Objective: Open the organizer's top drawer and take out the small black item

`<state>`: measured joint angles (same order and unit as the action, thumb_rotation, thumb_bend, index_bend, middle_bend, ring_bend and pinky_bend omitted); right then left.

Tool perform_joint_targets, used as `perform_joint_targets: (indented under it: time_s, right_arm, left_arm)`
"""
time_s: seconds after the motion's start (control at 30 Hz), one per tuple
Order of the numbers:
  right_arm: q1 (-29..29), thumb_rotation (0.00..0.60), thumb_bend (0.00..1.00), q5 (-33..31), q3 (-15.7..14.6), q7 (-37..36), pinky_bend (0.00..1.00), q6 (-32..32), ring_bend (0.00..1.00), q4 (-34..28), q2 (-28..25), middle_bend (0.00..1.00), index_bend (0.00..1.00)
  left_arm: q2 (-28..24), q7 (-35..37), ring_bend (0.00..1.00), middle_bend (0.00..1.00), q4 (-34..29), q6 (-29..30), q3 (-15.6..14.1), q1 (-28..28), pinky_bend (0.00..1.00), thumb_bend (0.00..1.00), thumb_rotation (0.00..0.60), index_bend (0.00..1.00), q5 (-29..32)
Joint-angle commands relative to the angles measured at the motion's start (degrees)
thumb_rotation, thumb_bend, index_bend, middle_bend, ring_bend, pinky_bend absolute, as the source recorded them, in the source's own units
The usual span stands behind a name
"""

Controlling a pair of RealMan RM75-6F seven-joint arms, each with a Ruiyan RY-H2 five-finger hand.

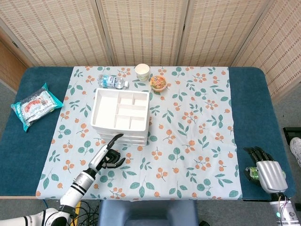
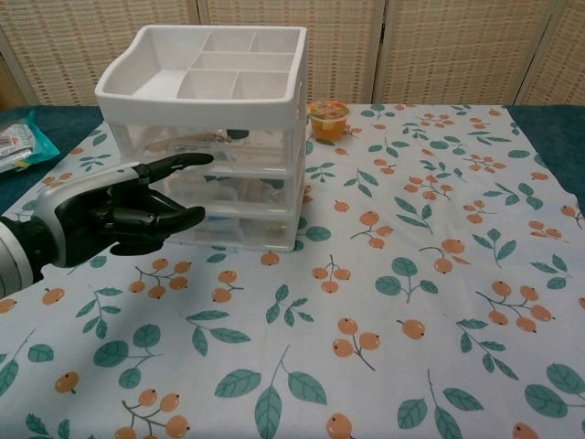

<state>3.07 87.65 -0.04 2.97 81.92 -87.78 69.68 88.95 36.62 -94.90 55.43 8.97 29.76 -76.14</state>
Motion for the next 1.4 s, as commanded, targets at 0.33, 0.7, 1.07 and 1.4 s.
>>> perform_joint_targets:
  time_s: [0.33, 0.7, 1.07, 1.4]
  right_arm:
    - [-0.4, 0.600, 0.33, -0.6, -0.1, -0.2, 0.25, 0.1, 0.17, 0.2, 0.1, 0.20, 0.14]
    - [-0.3, 0.600, 0.33, -1.6, -0.1, 0.4, 0.25, -0.9, 0.17, -0.1, 0.1, 0.20, 0.14]
    - [-0.3, 0.600, 0.33, -2.1, 0.0, 0.6, 0.25, -1.1, 0.17, -0.5, -0.2, 0.20, 0.14]
    - [-0.3, 0.600, 0.33, -2.2, 0.1, 0.7, 0.25, -1.2, 0.17, -0.6, -0.1, 0.20, 0.14]
  left_arm:
    - [1.3, 2.7, 0.97, 0.88, 1.8, -0.3, 0.2, 0.8, 1.00, 0.36, 0.600, 0.00, -1.2]
    - [1.8, 4.7, 0.98, 0.88, 2.8, -0.3, 1.4, 1.3, 1.00, 0.36, 0.600, 0.05, -0.4]
    - [2.3, 7.1, 0.98, 0.88, 4.0, -0.8, 2.3, 1.7, 1.00, 0.36, 0.600, 0.14, 0.3]
    - [2.4, 7.8, 0.98, 0.88, 3.7, -0.2, 1.9, 1.3, 1.00, 0.36, 0.600, 0.20, 0.0]
